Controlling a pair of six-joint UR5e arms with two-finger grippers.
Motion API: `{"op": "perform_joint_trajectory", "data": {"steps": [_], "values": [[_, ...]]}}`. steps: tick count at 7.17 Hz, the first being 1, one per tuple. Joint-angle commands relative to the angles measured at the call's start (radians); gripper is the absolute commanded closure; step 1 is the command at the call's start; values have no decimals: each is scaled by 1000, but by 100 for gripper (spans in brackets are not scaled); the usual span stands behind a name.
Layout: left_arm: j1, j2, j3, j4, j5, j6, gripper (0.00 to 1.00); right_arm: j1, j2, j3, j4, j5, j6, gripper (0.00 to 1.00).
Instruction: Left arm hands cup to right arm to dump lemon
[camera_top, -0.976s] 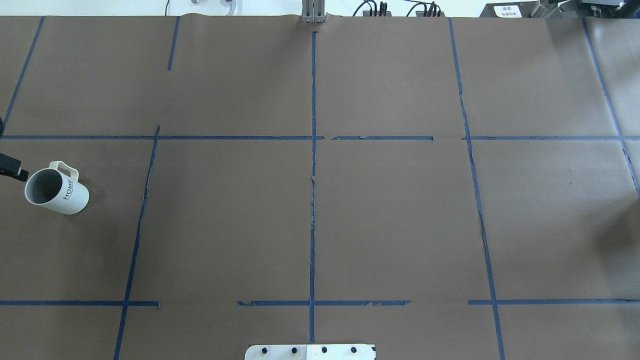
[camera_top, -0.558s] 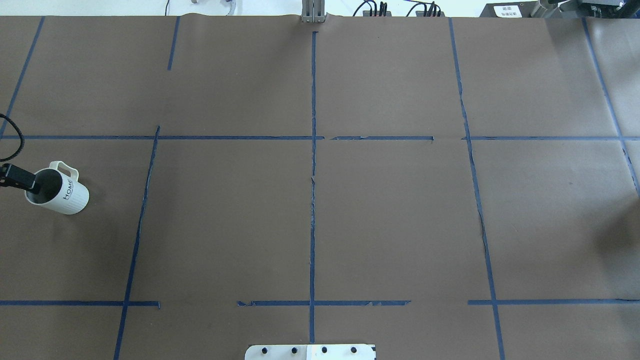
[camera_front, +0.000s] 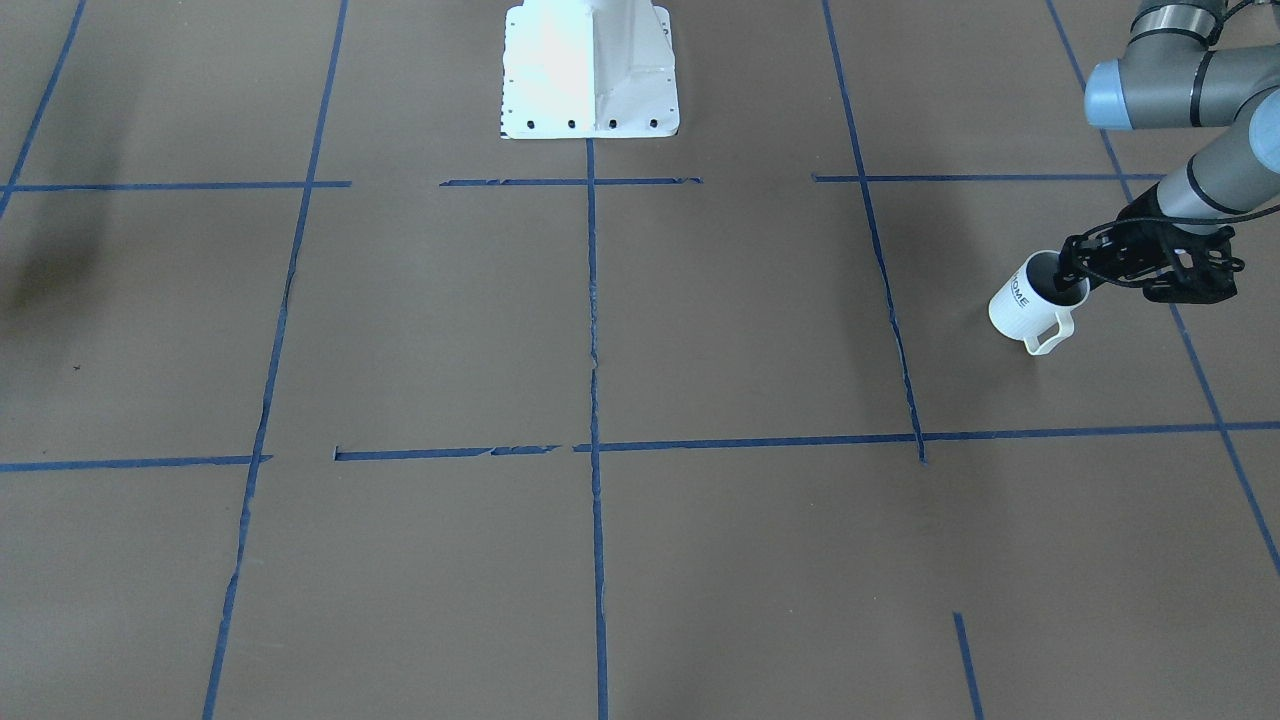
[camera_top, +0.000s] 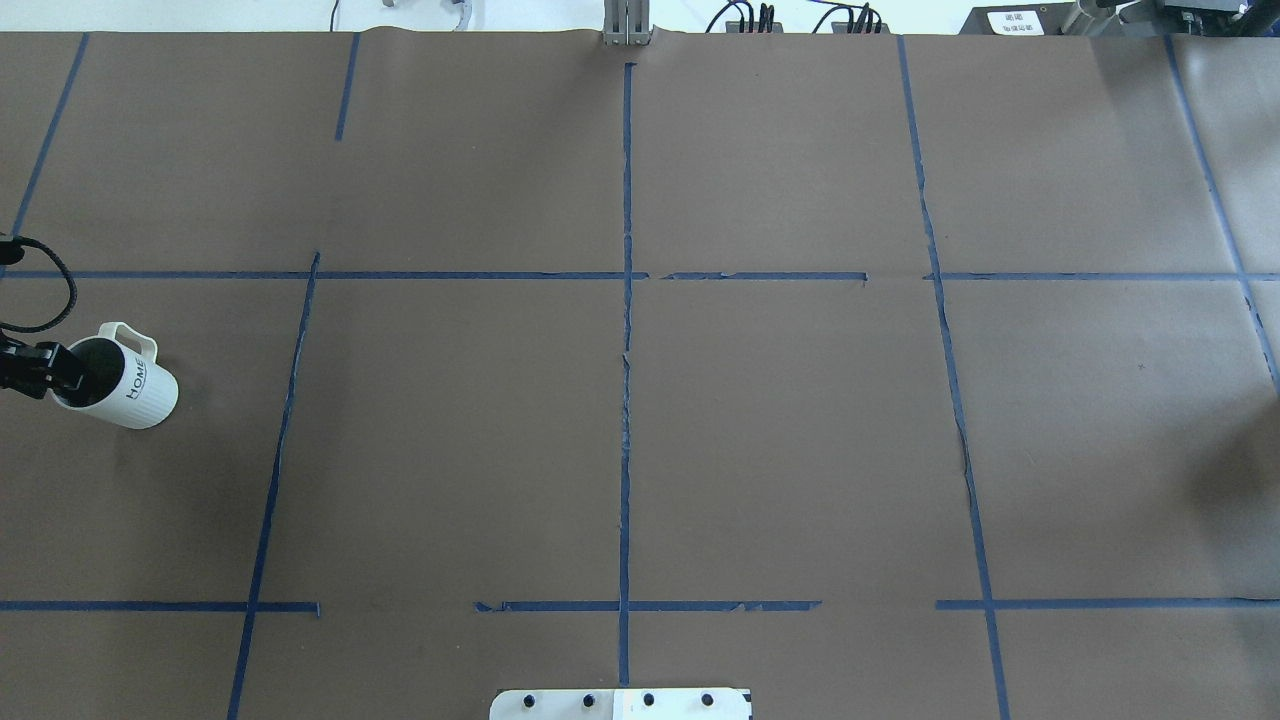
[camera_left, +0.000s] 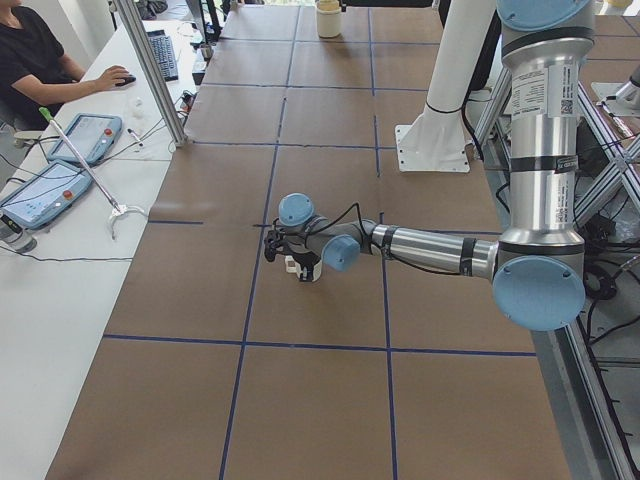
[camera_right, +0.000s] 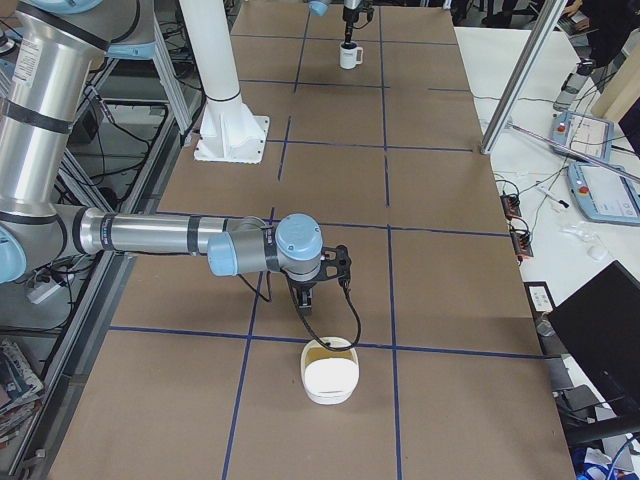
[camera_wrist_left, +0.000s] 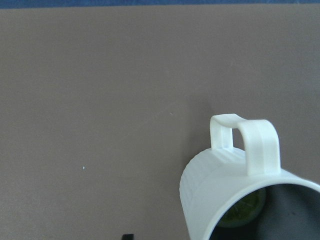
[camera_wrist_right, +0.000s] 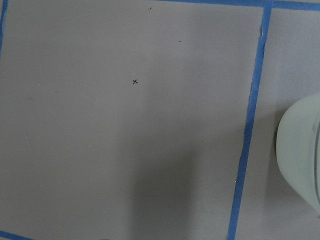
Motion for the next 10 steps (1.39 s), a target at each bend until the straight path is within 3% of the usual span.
{"op": "perform_joint_trajectory", "data": {"steps": [1,2,4,5,6,7,9,10], "values": [[-1,-45,-15,8,1,-9,100,-9,36,2,2,-1,4,0],[-1,-94,-27,84,-1,-9,100,-28,85,5,2,-3,30,0],[-2,-290,-180,498,4,-22,100,-124,238,5,4,-13,197,0],[22,-386,-200,597,8,-137,100,-169,304,12,8,-41,229,0],[124,-459,-194,609,13,-284,100,-231,368,17,69,-126,277,0],[189,-543,-173,610,46,-424,100,-334,402,17,212,-250,412,0],[226,-663,-130,612,47,-587,100,-570,412,21,469,-499,529,0],[235,-727,-84,614,47,-661,100,-691,471,21,520,-638,635,0]]}}
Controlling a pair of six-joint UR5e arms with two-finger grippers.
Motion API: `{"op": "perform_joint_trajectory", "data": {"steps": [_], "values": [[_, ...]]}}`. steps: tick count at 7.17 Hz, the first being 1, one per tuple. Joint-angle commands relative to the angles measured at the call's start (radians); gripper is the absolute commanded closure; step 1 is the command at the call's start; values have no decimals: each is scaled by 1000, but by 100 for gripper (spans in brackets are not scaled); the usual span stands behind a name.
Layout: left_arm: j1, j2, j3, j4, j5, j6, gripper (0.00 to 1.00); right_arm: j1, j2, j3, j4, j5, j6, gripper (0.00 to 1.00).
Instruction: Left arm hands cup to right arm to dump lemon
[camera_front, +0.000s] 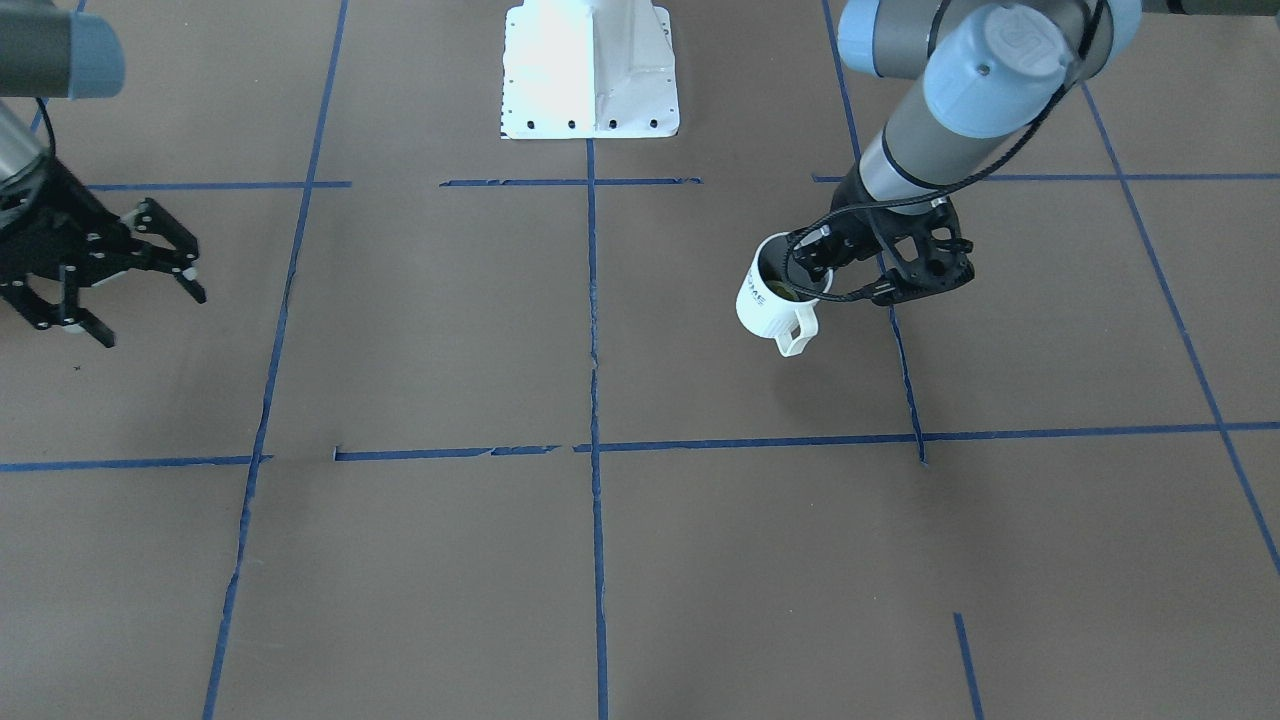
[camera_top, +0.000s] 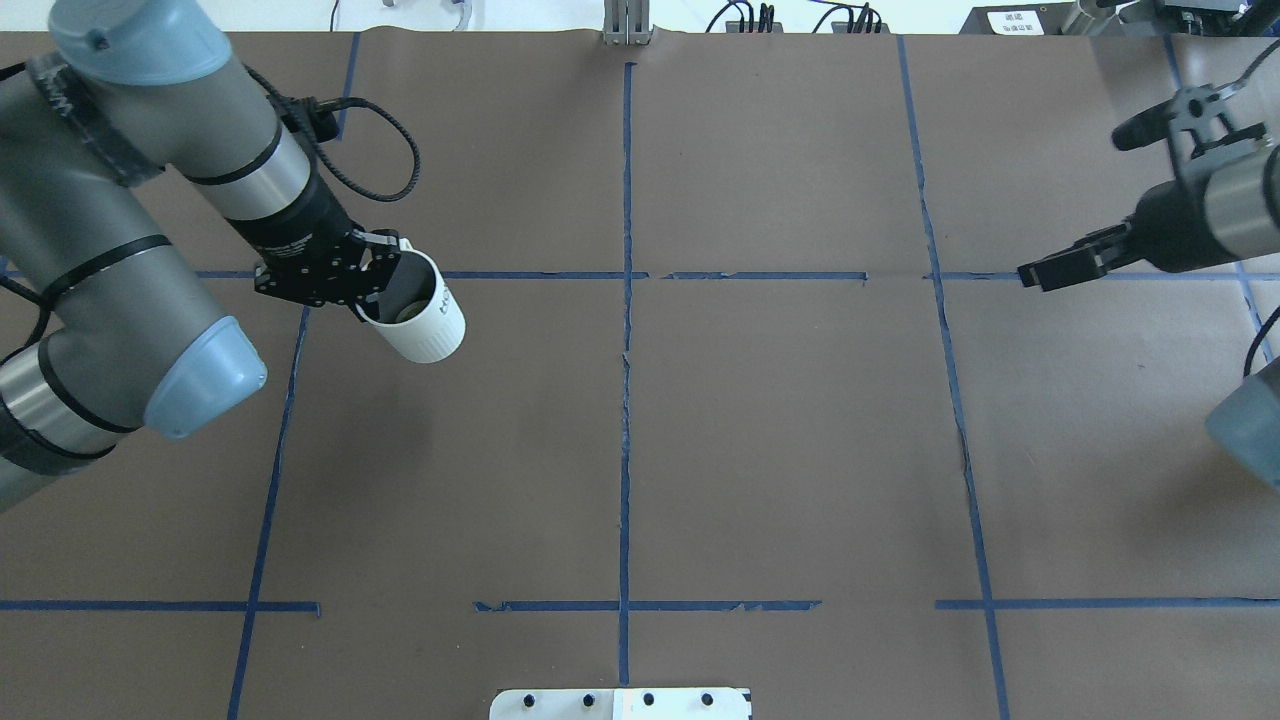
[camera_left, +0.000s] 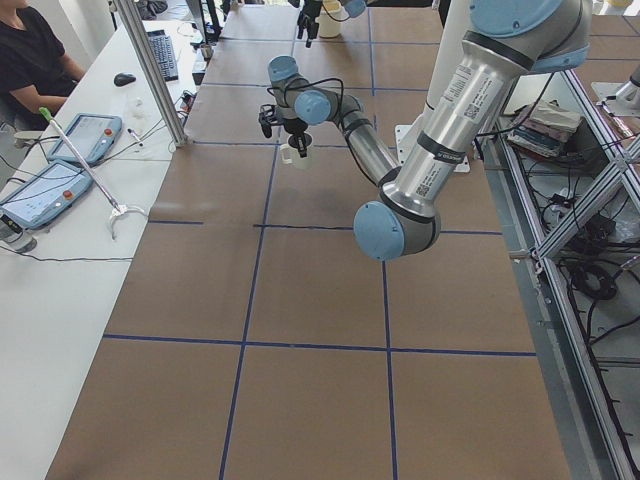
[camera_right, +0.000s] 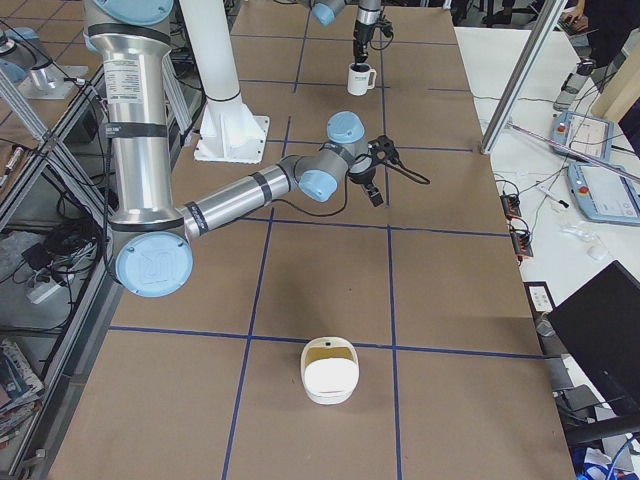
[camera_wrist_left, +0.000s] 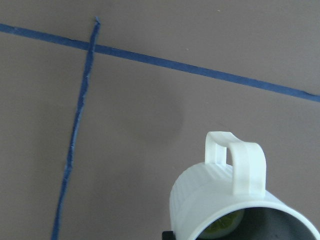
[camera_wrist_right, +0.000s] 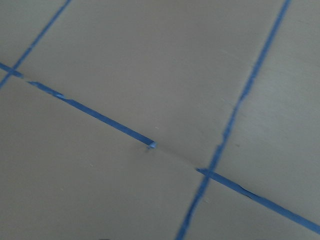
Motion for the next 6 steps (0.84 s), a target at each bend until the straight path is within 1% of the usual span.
{"op": "perform_joint_trajectory", "data": {"steps": [1,2,3,4,5,6], "values": [[24,-167,117,26,3,-129,100,-258,96,2,137,-306,153,0],[24,-225,165,39,2,-173,100,-369,154,4,157,-501,153,0],[24,-247,175,39,-2,-241,100,-509,190,-1,158,-731,153,0],[24,-252,173,39,-8,-339,100,-614,223,-10,158,-879,150,0],[39,-278,187,36,-8,-379,100,-661,268,-14,158,-943,146,0],[68,-283,187,30,-6,-405,100,-687,288,-28,157,-1006,143,0]]}}
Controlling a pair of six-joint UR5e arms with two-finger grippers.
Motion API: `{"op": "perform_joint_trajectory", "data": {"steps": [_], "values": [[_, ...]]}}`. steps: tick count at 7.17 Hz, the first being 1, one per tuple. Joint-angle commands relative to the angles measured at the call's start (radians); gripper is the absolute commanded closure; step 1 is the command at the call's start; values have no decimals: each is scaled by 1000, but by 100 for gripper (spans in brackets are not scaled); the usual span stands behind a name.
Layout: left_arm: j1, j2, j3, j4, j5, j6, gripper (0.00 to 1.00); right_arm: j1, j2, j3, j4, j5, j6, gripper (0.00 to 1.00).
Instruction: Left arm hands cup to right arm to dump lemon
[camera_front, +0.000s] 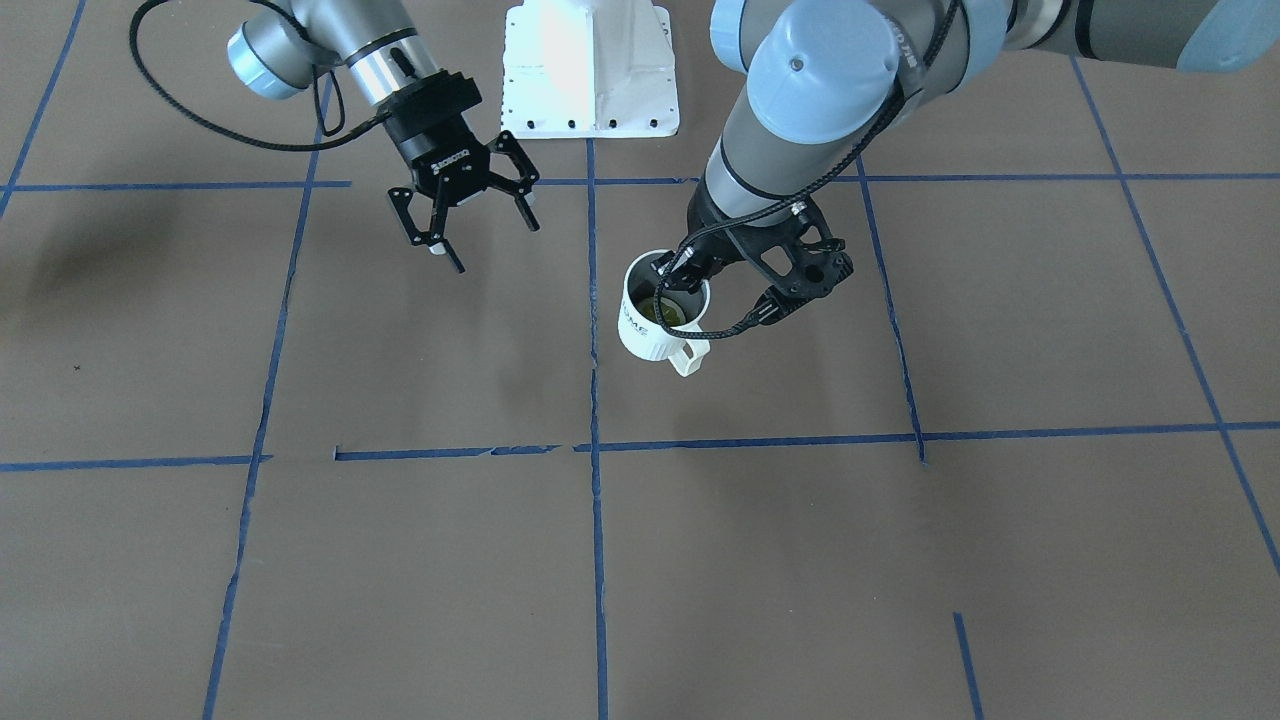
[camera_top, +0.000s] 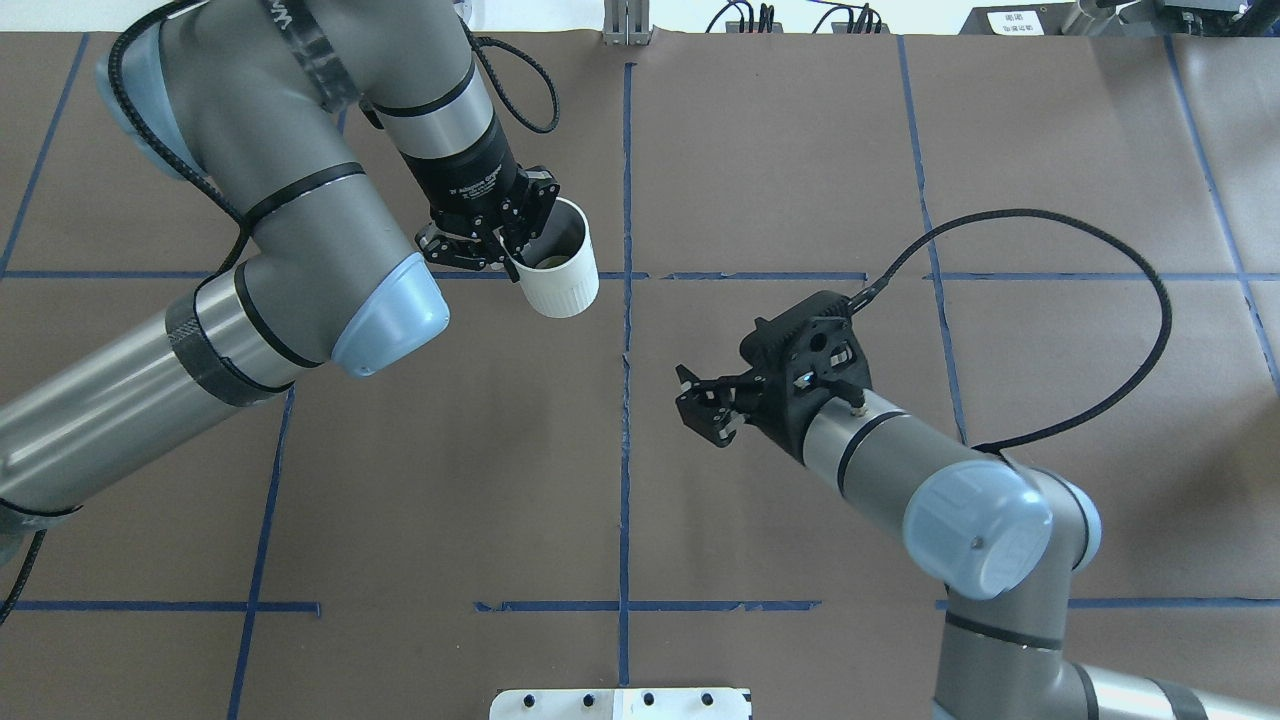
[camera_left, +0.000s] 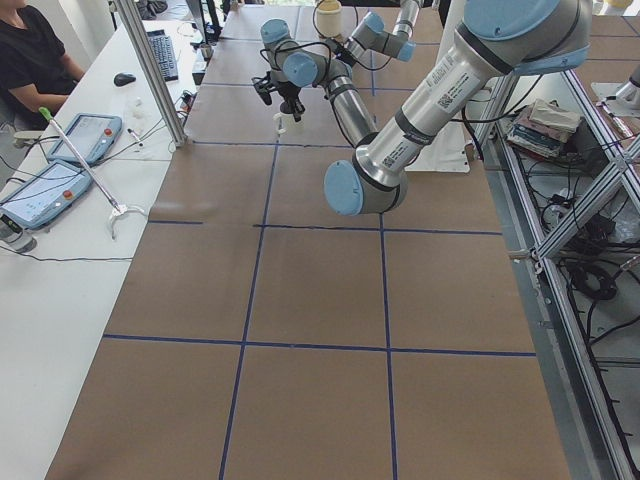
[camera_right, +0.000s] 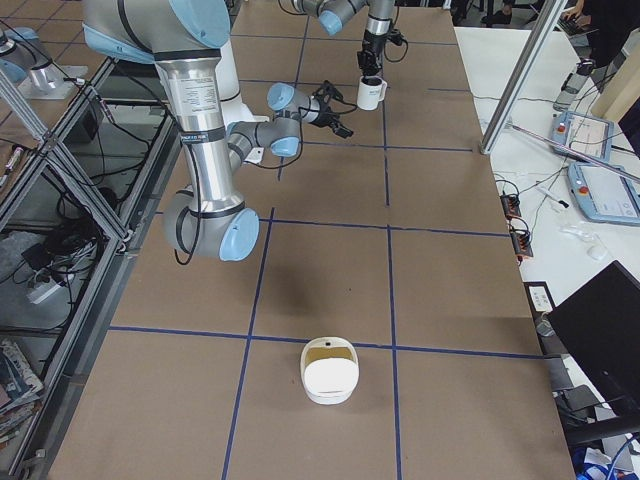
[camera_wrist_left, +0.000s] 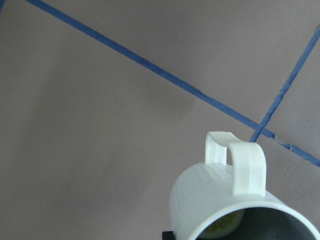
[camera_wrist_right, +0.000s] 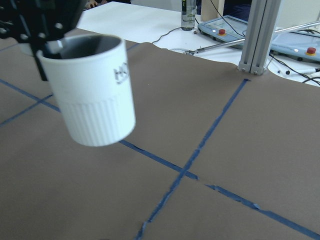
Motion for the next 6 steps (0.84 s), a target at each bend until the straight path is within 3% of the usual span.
{"op": "perform_joint_trajectory", "data": {"steps": [1,6], "values": [[41,-32,6,-8,-1,-50,100,-85,41,-28,-3,-178,-5,0],[125,-62,-9,-30,-1,-74,98,-93,100,-67,-5,-249,-4,0]]}}
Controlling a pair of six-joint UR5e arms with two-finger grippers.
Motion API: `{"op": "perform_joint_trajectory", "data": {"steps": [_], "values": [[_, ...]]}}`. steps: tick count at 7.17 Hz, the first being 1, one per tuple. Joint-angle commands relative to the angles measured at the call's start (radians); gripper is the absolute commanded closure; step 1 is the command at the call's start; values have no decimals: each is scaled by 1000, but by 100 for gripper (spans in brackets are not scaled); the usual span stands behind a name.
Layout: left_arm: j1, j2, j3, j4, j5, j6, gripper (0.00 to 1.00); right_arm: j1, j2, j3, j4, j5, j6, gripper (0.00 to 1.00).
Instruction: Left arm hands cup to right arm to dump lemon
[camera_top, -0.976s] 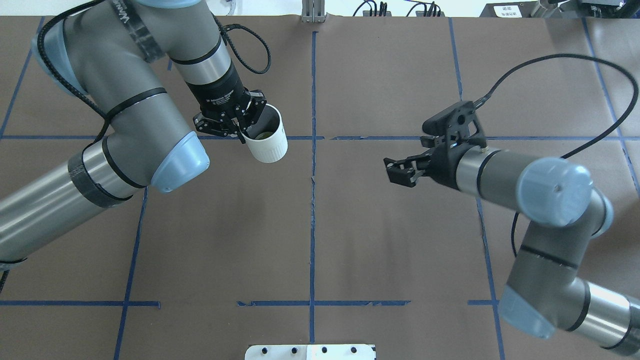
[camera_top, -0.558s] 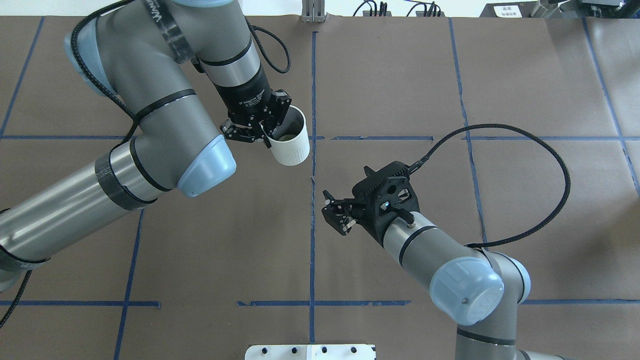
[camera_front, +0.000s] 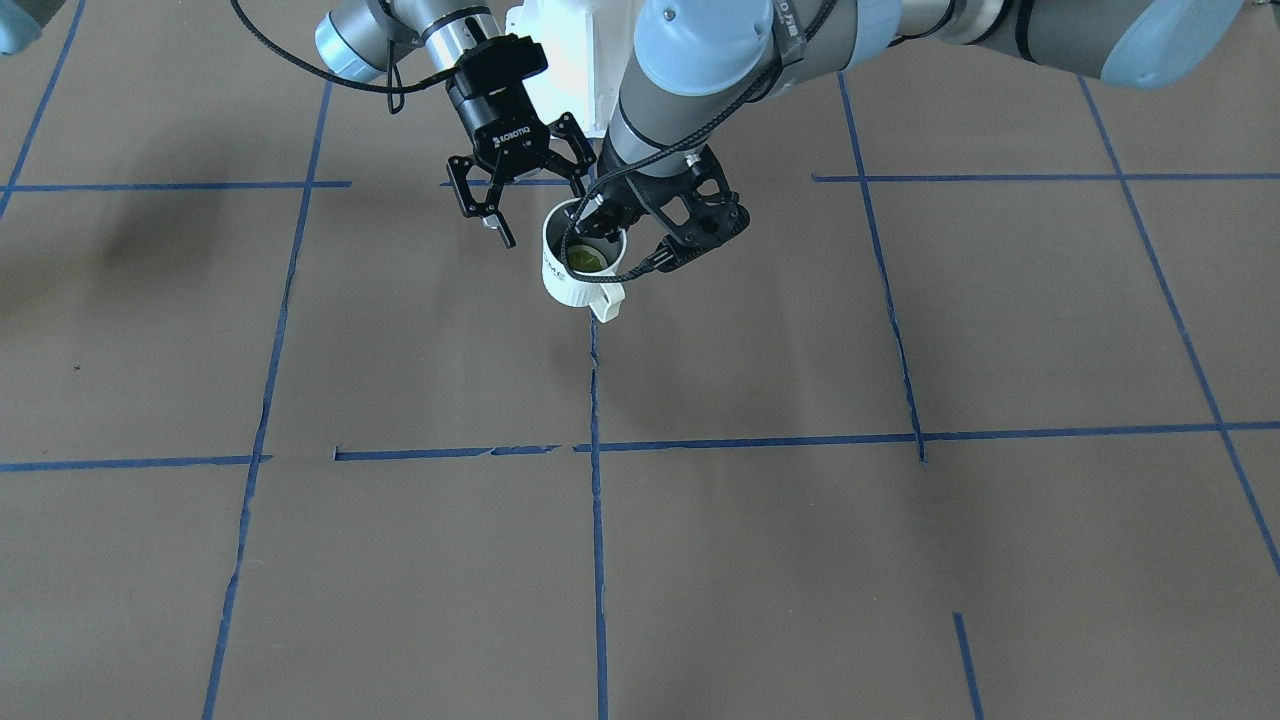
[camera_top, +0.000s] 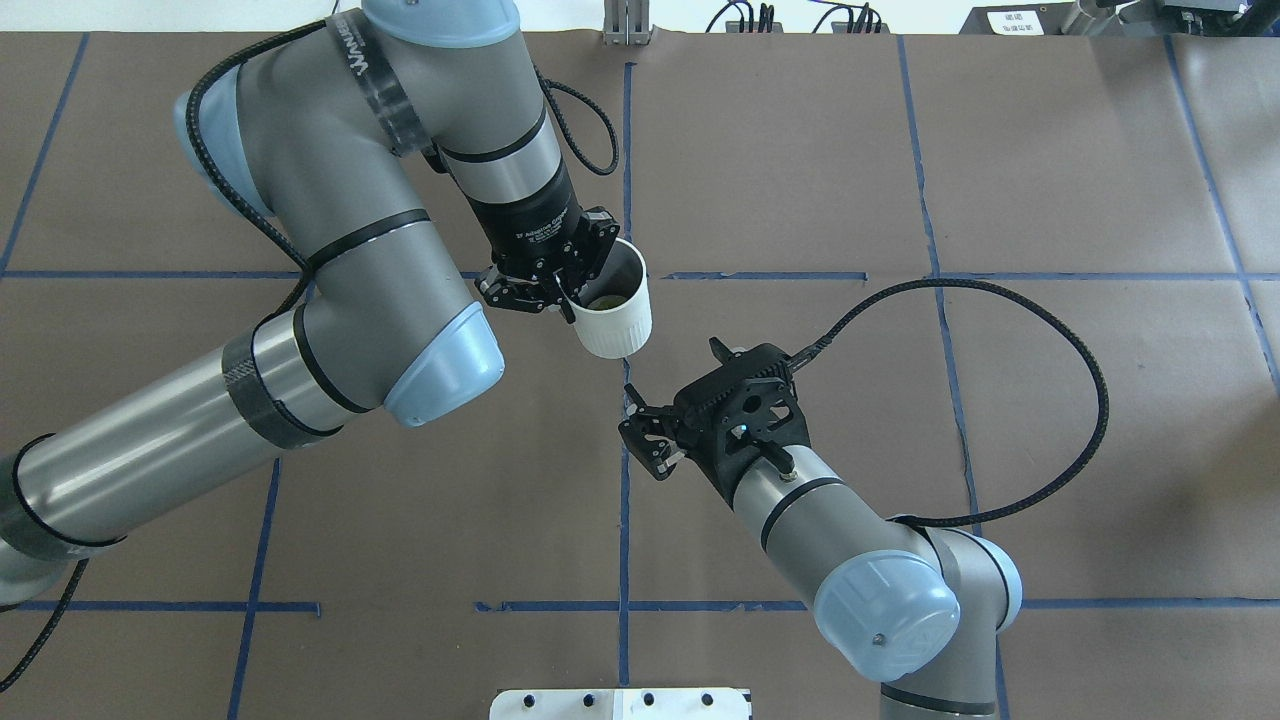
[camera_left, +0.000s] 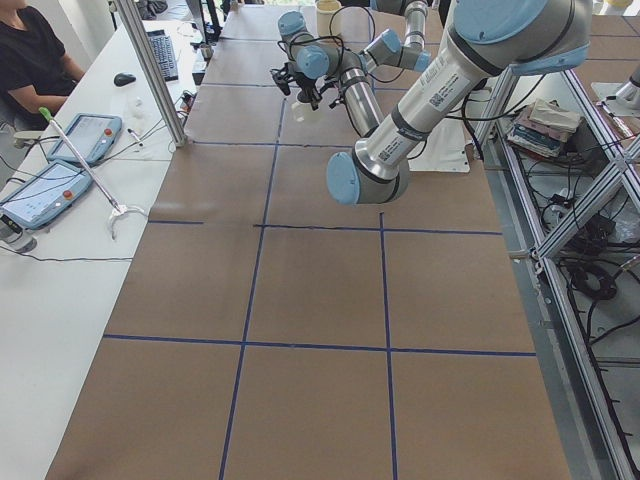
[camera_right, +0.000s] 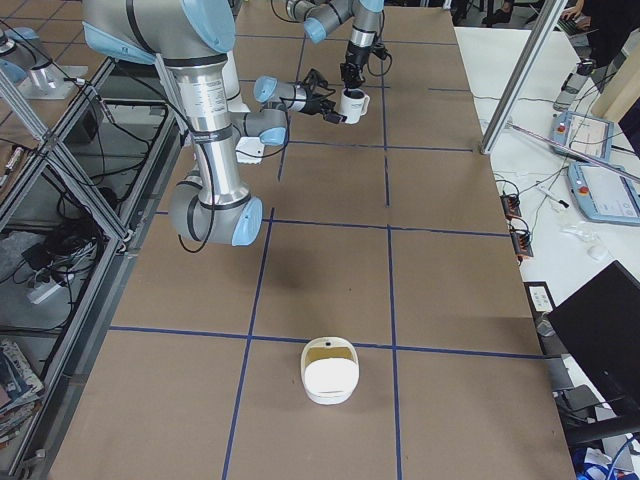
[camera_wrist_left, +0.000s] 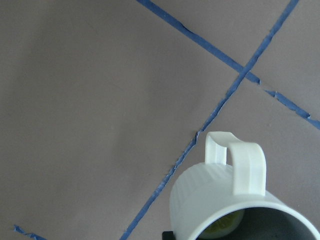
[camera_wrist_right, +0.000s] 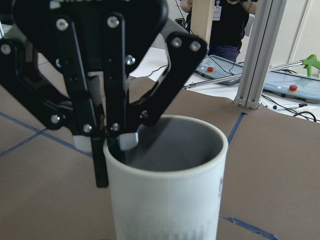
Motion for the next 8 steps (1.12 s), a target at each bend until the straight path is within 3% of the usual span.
{"op": "perform_joint_trajectory", "data": {"steps": [1,8], "values": [[31,-4,-4,-25,0,-20,98,-1,7,-4,0,-6,1,0],[31,-4,-23,-30,-46,-22,92,2,7,-29,0,-9,-1,1]]}}
